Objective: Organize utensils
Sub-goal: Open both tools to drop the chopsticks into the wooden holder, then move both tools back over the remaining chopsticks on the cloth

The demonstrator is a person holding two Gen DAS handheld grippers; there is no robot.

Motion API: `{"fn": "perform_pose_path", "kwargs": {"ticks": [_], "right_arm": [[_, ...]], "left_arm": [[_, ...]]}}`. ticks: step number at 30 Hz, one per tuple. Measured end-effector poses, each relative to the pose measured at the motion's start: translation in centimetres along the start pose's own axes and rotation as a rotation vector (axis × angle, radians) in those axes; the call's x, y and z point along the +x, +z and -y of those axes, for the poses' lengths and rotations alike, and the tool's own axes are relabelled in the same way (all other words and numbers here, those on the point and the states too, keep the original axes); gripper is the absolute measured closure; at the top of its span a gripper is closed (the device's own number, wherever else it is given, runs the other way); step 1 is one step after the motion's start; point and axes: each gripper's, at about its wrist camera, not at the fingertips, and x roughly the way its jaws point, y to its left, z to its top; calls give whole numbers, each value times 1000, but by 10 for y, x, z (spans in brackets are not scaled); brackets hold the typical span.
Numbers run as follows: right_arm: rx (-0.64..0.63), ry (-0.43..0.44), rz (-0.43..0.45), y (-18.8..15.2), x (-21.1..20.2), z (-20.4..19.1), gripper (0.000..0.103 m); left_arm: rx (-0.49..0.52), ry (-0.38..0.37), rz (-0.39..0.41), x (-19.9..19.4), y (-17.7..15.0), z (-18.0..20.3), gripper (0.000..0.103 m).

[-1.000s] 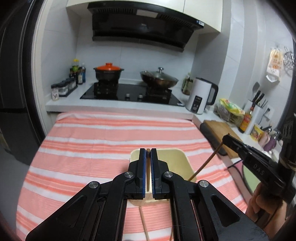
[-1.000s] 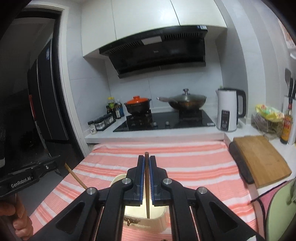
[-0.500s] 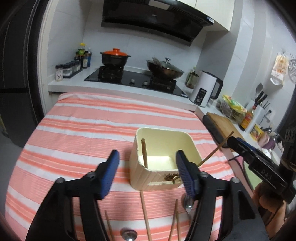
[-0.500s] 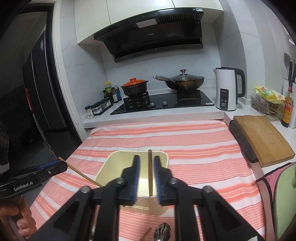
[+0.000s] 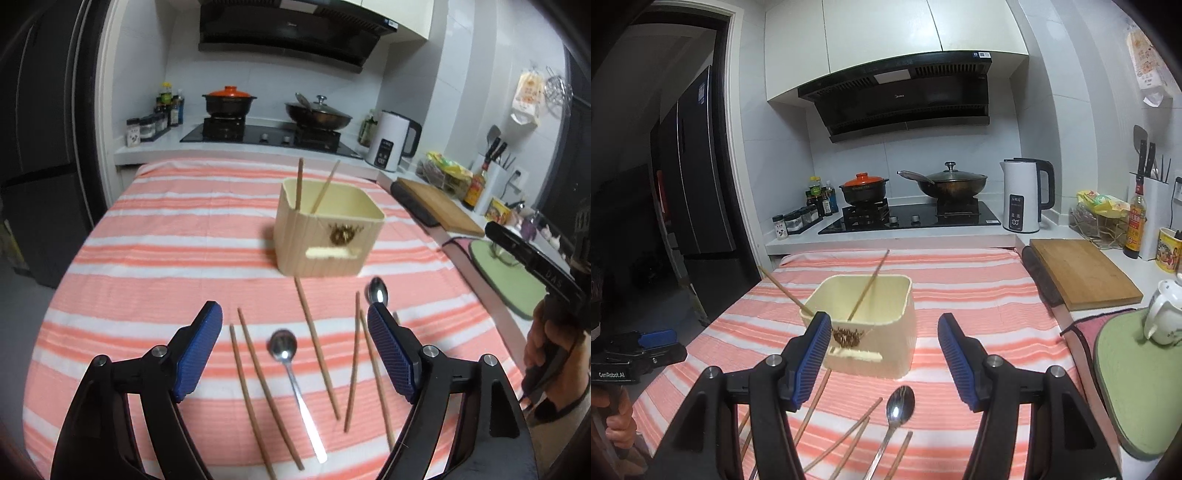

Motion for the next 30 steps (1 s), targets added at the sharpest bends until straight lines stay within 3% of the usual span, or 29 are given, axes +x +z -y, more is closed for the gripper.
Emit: {"fn": "perform_pose_path", "kwargs": {"ticks": [8,13,18,30], "right_arm": [[-56,-50,-89,-102,-49,-15,41],[-81,-109,-142,-159,-72,-21,41],[-79,-129,-117,-181,-87,-27,41],[-109,-21,-182,-210,-71,-57,41]], "left_arm": [[-27,41,-57,-19,-94,1,20],[-56,90,-97,-20,-131,-12,20],[-87,102,-101,-19,-142,-18,20],[-65,135,-98,-11,-159,-16,20]]}}
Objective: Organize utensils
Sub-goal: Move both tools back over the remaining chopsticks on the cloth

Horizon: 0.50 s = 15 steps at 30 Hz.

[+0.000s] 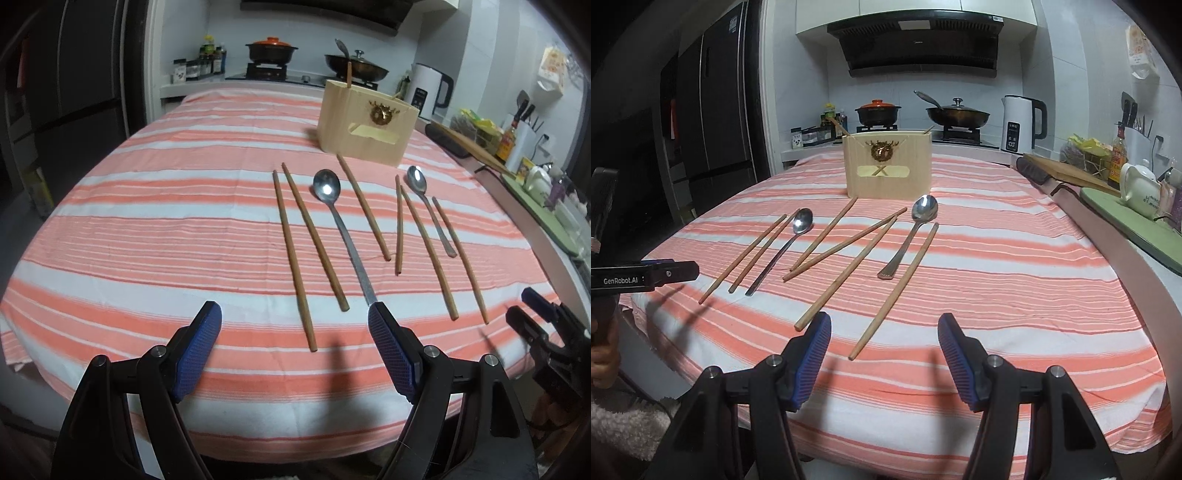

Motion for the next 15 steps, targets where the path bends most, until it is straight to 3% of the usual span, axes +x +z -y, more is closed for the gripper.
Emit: {"fn": "perform_pose_path", "kwargs": {"ticks": [6,15], "right_arm": [[-44,6,-35,-8,12,-13,41],[-55,-27,-36,-11,17,-15,42]], "left_arm": [[26,-1,13,3,-12,1,20],[77,69,11,16,-26,5,22]]}}
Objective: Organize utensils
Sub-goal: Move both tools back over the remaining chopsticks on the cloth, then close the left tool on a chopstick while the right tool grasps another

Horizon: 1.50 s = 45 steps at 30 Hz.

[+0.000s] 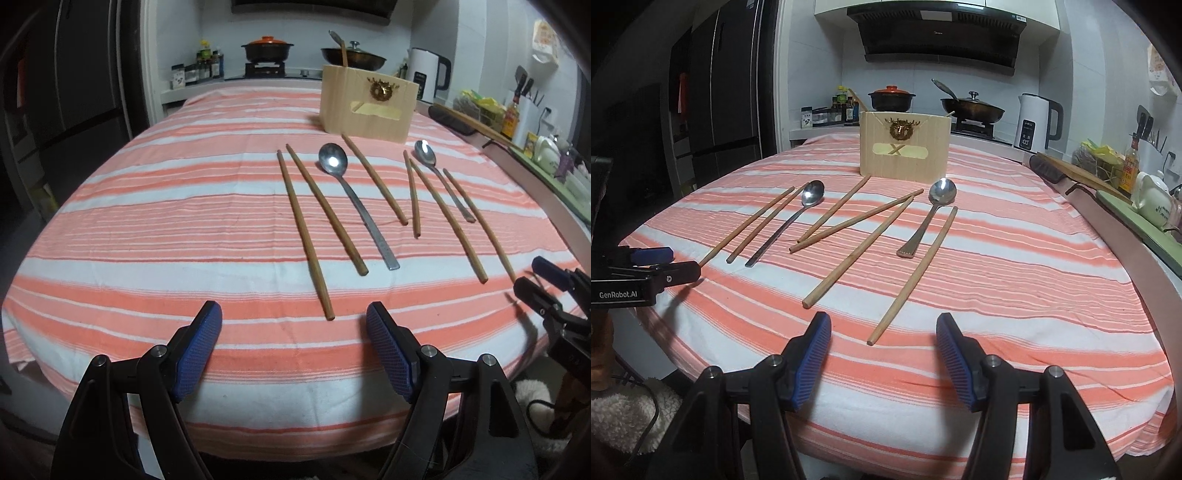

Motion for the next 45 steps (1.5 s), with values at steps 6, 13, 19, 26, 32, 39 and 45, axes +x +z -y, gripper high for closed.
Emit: {"fn": "perform_pose_path", "kwargs": {"ticks": [6,13,19,26,32,39,45], "right_arm": [[-13,-6,-26,-1,10,-4,49],[-6,-4,-38,-5,13,-5,60],[0,-24,-35,-3,14,-5,78],[4,-28,-34,-2,16,-3,92],[49,-58,-33,-3,15,11,95],[34,-86,-29,-4,15,10,95],[24,-96,-20,-5,15,8,94]], "left_arm": [[30,30,23,3,-4,7,23],[28,25,43,2,-8,9,30],[47,-1,45,0,-7,15,52],[60,-17,54,-1,-7,20,78],[41,-11,64,-1,-7,16,98],[62,11,69,1,-5,17,97],[62,25,68,-1,-6,18,93]]}}
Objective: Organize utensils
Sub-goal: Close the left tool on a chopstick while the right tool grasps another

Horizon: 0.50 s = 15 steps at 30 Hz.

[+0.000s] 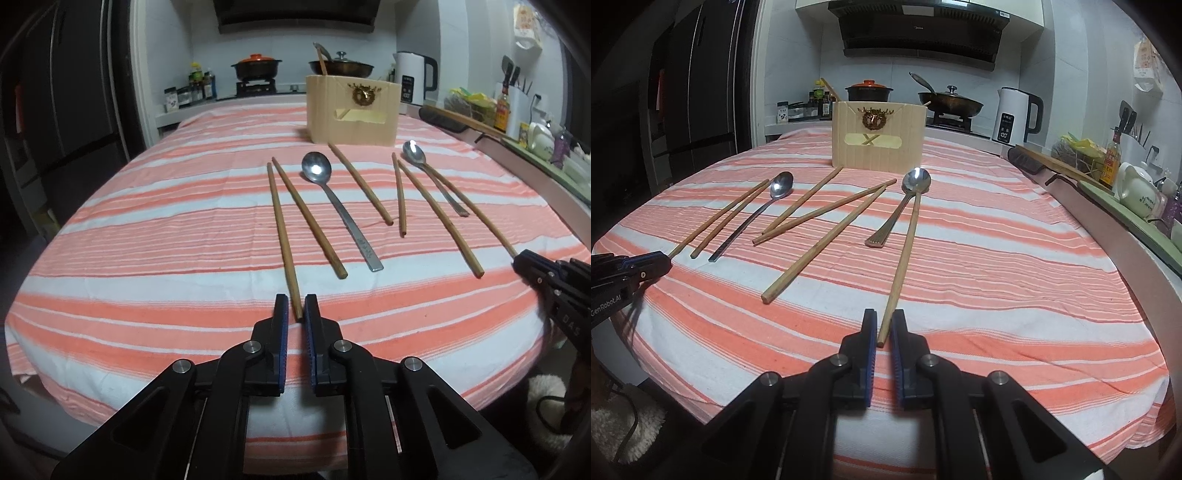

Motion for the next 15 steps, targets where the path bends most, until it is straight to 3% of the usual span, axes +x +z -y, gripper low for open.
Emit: {"fn": "perform_pose_path", "kwargs": {"ticks": [3,5,10,15], "right_arm": [[-3,-2,2,-1,0,0,94],[1,2,-4,0,0,2,95],[40,8,-1,9,-7,12,98],[45,-8,56,26,-27,21,98]], "left_arm": [[4,2,0,1,0,1,93],[12,0,1,1,1,1,100],[-4,-20,2,-5,11,-5,100],[-26,-35,50,-25,33,-18,101]]}}
